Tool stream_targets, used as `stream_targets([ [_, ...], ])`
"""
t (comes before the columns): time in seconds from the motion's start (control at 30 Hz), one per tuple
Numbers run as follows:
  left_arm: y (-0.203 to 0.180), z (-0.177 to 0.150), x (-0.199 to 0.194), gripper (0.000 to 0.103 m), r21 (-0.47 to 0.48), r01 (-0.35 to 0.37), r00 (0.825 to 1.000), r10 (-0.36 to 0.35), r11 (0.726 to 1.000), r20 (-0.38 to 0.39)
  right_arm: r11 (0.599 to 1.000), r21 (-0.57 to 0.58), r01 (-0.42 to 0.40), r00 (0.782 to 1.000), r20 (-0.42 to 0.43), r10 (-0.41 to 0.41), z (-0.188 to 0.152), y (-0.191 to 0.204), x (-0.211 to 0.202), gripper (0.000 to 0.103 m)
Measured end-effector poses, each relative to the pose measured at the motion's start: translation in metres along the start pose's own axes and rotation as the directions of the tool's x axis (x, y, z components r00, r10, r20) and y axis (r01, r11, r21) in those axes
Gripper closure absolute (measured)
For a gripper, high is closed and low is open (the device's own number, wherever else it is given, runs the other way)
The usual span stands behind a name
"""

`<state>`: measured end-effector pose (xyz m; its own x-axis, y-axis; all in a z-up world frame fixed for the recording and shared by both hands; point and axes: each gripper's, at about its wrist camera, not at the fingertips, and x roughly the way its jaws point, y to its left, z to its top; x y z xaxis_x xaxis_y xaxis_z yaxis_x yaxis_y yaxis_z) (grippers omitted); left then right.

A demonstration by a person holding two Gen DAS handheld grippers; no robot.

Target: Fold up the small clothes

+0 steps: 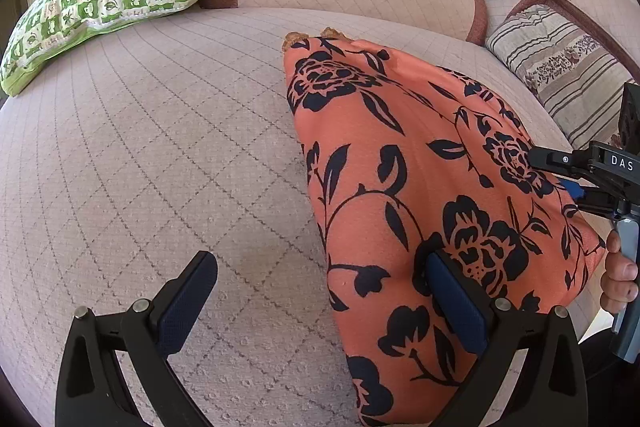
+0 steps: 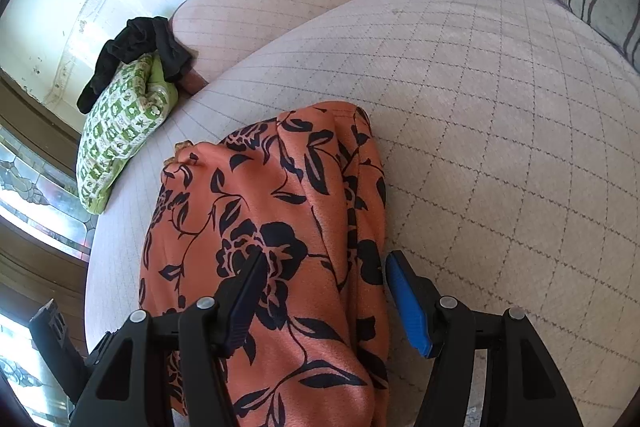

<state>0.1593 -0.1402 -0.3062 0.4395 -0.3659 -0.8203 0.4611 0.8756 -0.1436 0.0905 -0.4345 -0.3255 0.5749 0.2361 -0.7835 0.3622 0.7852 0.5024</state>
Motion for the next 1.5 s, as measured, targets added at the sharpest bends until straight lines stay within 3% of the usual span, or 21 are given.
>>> stream_targets([
  [1.5,-0.005,-0.001,0.001,0.0,0.003,0.009,1.0,-0.009,1.0,-0.004,0.999,-0.009,-0.031,0.998,-0.051,0.03,-0.003,-0.001,0.009,0.038],
])
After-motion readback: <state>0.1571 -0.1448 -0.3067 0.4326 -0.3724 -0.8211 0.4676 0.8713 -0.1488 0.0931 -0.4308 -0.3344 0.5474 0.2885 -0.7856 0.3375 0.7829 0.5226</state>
